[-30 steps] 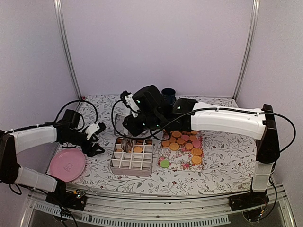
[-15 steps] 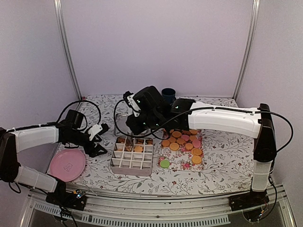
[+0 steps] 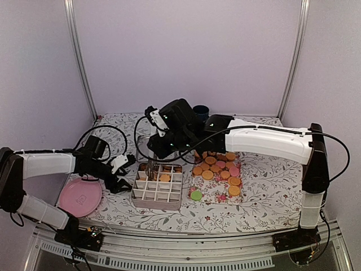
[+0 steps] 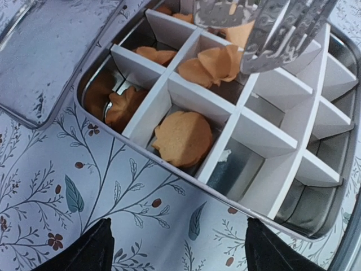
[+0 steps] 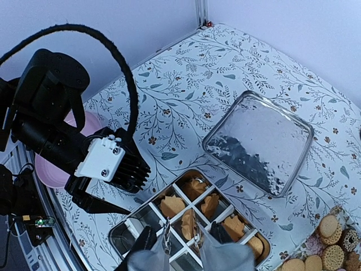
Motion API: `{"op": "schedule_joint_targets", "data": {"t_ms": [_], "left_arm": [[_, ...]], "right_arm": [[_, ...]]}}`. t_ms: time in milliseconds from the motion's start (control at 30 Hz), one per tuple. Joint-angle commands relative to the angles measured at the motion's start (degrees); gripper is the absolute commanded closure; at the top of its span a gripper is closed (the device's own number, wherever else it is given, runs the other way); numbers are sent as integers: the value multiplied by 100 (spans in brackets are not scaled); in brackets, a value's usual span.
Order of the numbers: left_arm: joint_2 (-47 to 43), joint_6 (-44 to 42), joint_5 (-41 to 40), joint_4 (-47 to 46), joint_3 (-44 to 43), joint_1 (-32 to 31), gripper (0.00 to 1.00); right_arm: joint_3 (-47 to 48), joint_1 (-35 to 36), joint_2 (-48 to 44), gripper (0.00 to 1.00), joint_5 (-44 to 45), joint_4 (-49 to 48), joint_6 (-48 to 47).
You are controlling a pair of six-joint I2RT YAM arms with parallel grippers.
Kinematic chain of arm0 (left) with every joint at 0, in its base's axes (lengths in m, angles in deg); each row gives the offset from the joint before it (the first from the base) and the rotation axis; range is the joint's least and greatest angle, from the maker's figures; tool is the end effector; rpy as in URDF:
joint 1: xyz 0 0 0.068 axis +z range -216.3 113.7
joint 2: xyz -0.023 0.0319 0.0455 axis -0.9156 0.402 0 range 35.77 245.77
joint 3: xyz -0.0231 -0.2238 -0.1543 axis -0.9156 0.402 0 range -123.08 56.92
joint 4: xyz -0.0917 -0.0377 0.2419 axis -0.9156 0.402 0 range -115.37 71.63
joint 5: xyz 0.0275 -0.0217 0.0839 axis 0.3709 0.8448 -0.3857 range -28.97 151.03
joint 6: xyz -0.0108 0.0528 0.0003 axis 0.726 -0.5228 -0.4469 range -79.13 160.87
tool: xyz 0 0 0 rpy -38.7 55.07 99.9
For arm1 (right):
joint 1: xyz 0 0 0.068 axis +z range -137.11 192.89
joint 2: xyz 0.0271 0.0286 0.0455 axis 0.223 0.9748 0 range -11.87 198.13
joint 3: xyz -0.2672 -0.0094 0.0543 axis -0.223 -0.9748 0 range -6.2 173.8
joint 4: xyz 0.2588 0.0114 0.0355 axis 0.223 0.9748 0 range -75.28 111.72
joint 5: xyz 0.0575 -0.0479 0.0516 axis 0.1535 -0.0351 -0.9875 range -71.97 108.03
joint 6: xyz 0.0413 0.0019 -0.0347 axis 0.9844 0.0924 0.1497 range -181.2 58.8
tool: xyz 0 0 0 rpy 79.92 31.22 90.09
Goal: Pack the cookies
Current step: Adjust the fake cookies in the packing box, then pick up the fake cookies from the plate.
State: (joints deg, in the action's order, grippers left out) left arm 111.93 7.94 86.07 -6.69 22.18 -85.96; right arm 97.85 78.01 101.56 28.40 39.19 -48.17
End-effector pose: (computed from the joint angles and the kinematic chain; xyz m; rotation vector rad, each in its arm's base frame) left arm 0.2145 -0.0927 0.1606 1.2585 2.2072 -0.4813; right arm 0.2022 0.4211 0.3142 -0.8735 2.0310 0.5872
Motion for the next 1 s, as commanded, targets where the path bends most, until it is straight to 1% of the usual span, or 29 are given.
{"op": "schedule_joint_targets", "data": {"t_ms": [0, 133, 200, 233, 300, 533, 733, 967], "left_arm": [[-48, 14, 77, -91, 45, -65, 20], [-149, 29, 80, -44, 59, -40, 20], [-184, 40, 107, -44, 80, -7, 20], [-189, 34, 122, -38, 83, 4, 20], [-189, 23, 127, -38, 87, 31, 20], [-227, -61, 70, -31, 80, 149, 20], [-268, -117, -5, -44, 114, 198, 20], [-286, -152, -7, 2, 93, 195, 20]], "right_arm": [[320, -102, -165, 70, -40, -144, -102], [370, -122, 21, 78, -198, -140, -118], [370, -125, 107, 80, -292, -131, -109], [370, -128, 148, 83, -331, -127, -93], [370, -132, 223, 86, -395, -118, -93], [336, -217, 381, 89, -491, 4, -61], [285, -299, 380, 91, -361, 40, -51], [641, -385, 138, 89, -775, 14, -203]]}}
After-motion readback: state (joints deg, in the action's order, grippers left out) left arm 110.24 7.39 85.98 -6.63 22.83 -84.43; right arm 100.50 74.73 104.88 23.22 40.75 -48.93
